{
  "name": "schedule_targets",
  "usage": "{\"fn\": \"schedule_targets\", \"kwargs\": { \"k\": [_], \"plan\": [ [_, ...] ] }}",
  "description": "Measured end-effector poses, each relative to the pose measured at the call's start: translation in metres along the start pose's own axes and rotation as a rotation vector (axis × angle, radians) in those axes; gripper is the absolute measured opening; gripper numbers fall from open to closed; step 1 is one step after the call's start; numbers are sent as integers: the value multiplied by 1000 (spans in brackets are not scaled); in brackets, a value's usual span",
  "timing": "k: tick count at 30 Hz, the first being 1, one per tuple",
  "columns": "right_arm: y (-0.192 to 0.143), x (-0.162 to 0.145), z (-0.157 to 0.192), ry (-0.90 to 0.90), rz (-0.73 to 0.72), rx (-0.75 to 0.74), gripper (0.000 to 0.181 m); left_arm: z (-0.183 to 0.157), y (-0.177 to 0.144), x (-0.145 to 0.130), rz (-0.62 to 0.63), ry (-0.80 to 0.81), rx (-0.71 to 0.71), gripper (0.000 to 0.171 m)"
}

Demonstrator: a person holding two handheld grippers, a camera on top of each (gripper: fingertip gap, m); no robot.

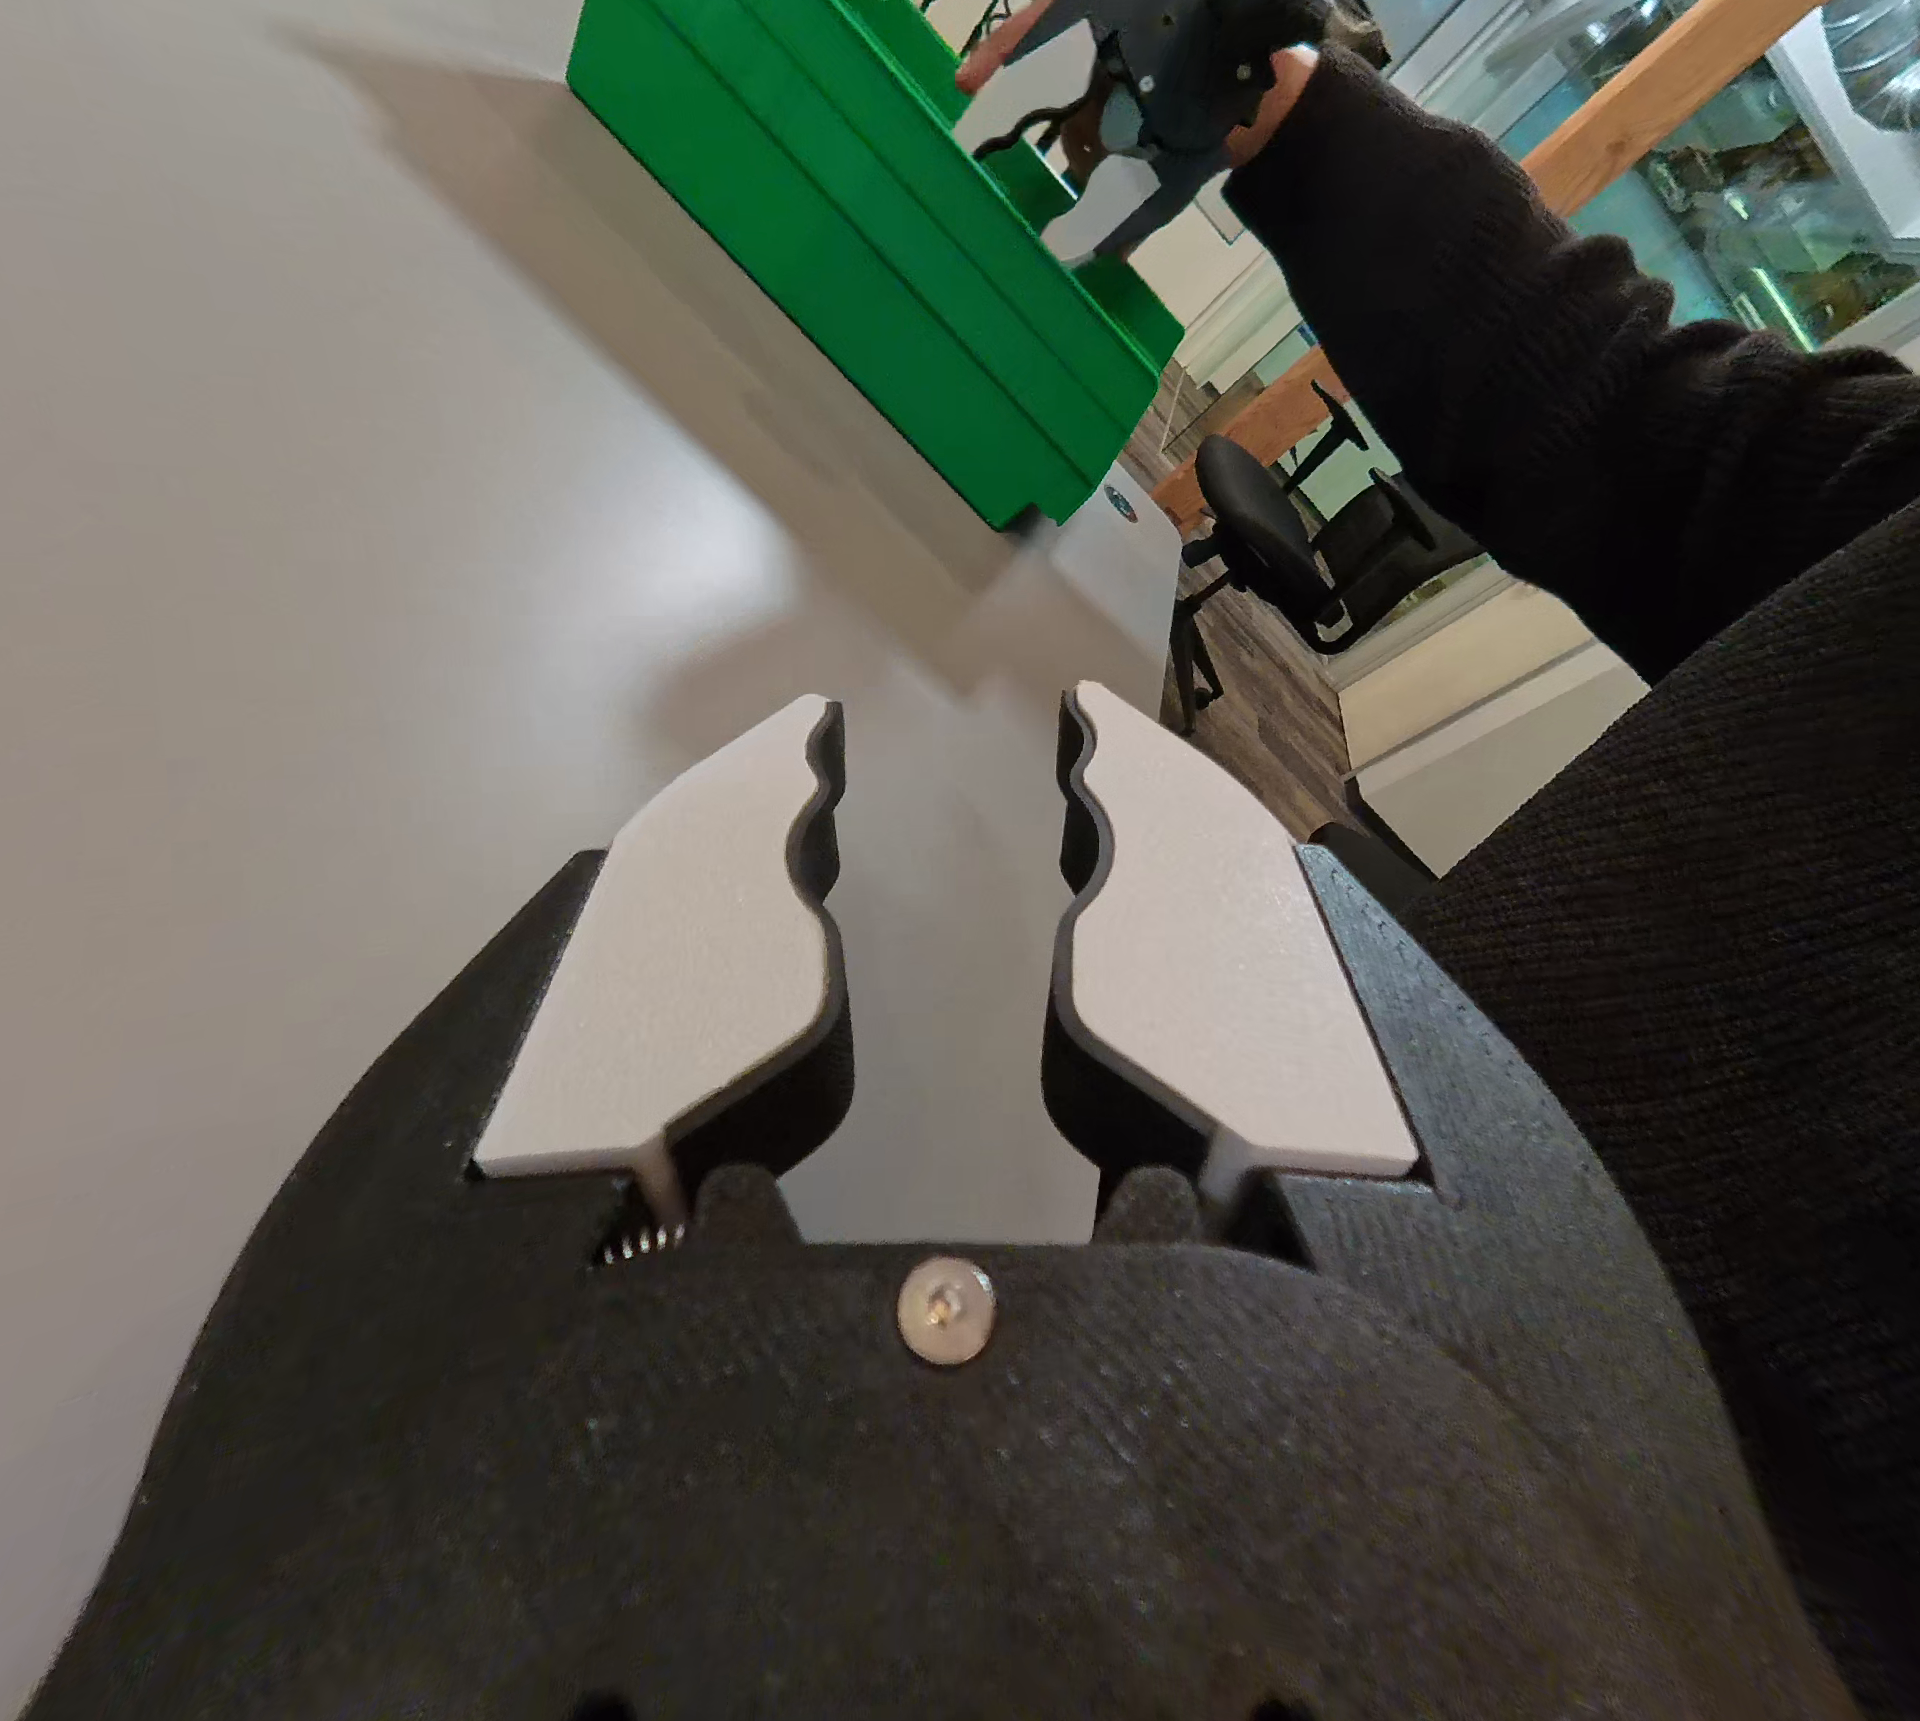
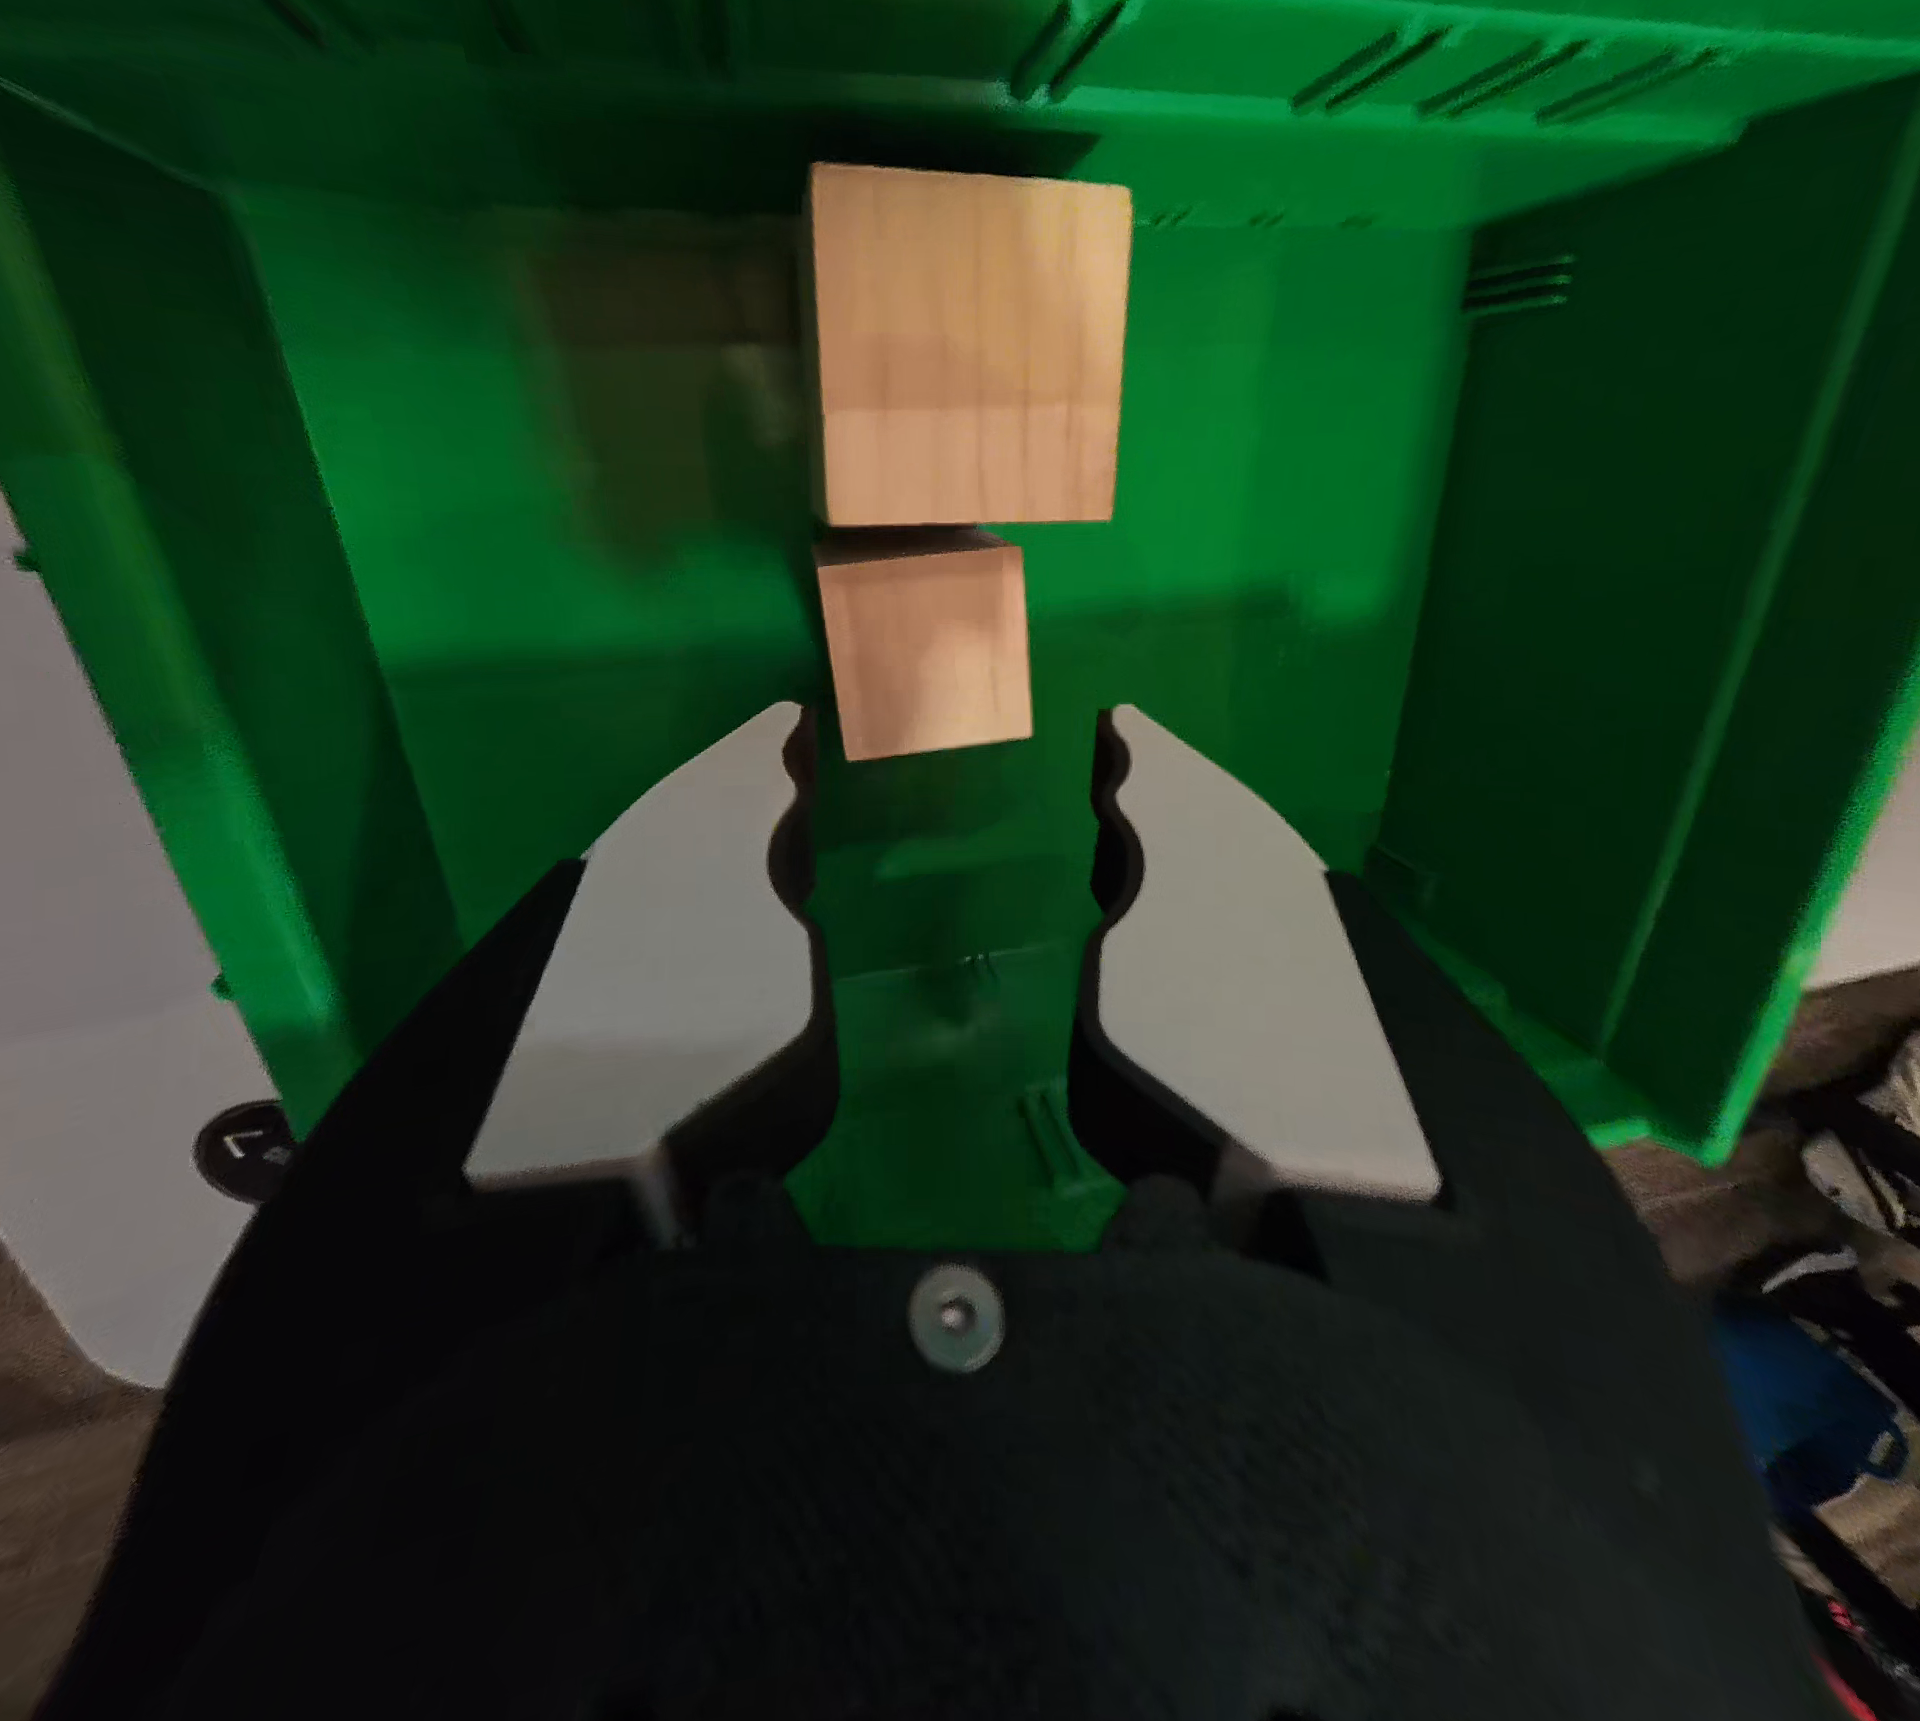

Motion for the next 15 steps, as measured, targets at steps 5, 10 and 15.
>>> {"fn": "schedule_targets", "kwargs": {
  "k": [5, 10, 15],
  "plan": [
    [-54, 0, 6, 193, -170, -222, 78, -6, -7, 3, -44, 38, -46, 44],
    [-119, 45, 37, 448, -646, -401, 83, -10, -12, 12, -53, 82, -76, 57],
    [-128, 146, 85, 750, -1290, -166, 81, -14, -14, 31, -95, 147, -88, 70]
  ]
}}
Point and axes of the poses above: each gripper's, where its closed fingertips meet, y out along the fingers, x out of its top, z = x × y across the jaws, the point moved 10 cm from there along -y, back along the fingers, and after that the axes turned 7 degrees about z, right-handed, at the moved point
